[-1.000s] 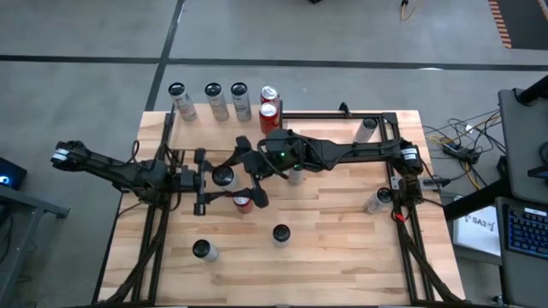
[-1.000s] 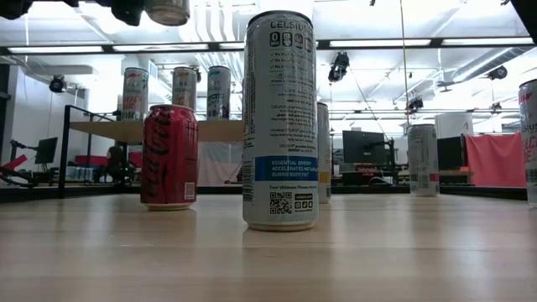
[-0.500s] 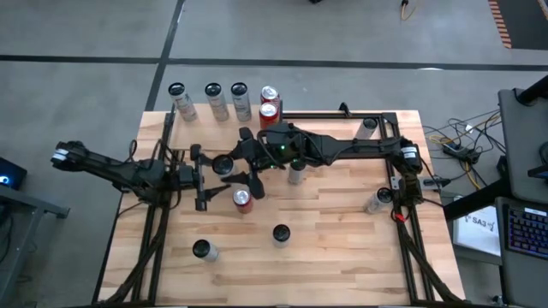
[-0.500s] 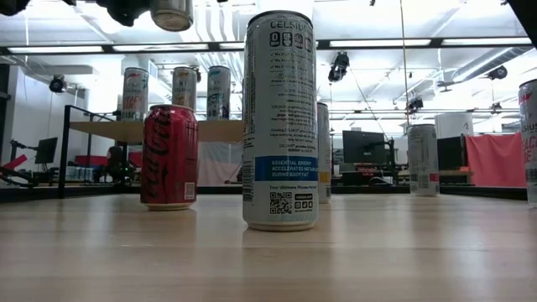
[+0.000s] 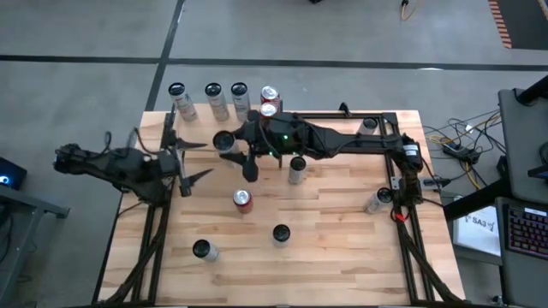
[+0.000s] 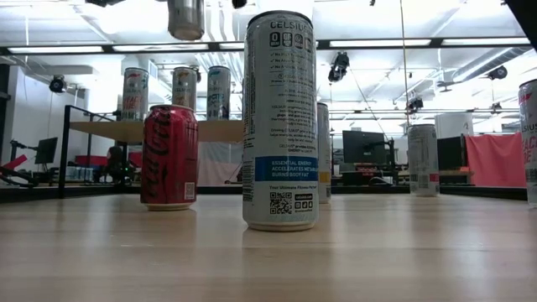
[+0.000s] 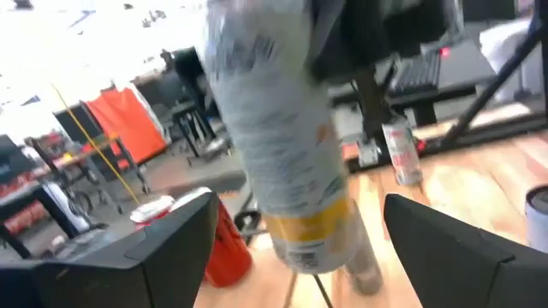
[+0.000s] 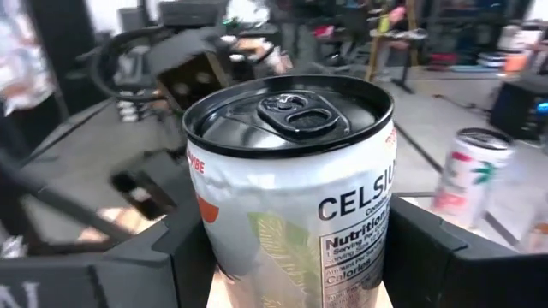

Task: Place canned beverage on shelf
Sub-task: Put the bottom white yellow soda can on the shelf aligned with the other white yellow soda can

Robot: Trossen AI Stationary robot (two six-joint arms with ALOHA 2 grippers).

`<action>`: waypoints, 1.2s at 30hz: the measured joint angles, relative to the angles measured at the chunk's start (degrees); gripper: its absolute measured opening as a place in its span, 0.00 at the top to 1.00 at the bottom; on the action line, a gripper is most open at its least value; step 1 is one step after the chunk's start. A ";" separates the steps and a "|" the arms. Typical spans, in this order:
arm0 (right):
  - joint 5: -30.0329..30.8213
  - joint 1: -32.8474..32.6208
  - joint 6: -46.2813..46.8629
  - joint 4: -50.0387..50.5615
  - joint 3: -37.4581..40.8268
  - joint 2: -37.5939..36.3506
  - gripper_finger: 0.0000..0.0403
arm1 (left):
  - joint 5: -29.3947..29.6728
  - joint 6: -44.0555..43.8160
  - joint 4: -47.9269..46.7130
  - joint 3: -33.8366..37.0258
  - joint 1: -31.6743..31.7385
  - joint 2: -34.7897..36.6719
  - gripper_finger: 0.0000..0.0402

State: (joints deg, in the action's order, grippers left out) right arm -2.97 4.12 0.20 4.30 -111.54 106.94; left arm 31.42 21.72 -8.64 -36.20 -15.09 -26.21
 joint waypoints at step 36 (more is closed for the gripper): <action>19.76 4.23 4.43 -11.80 -15.21 22.78 0.41 | -3.54 -3.22 -0.31 4.87 -0.02 25.95 0.21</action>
State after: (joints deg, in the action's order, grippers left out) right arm 16.79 8.34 4.63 -7.50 -126.76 129.72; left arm 27.88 18.50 -8.95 -31.33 -15.11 -0.27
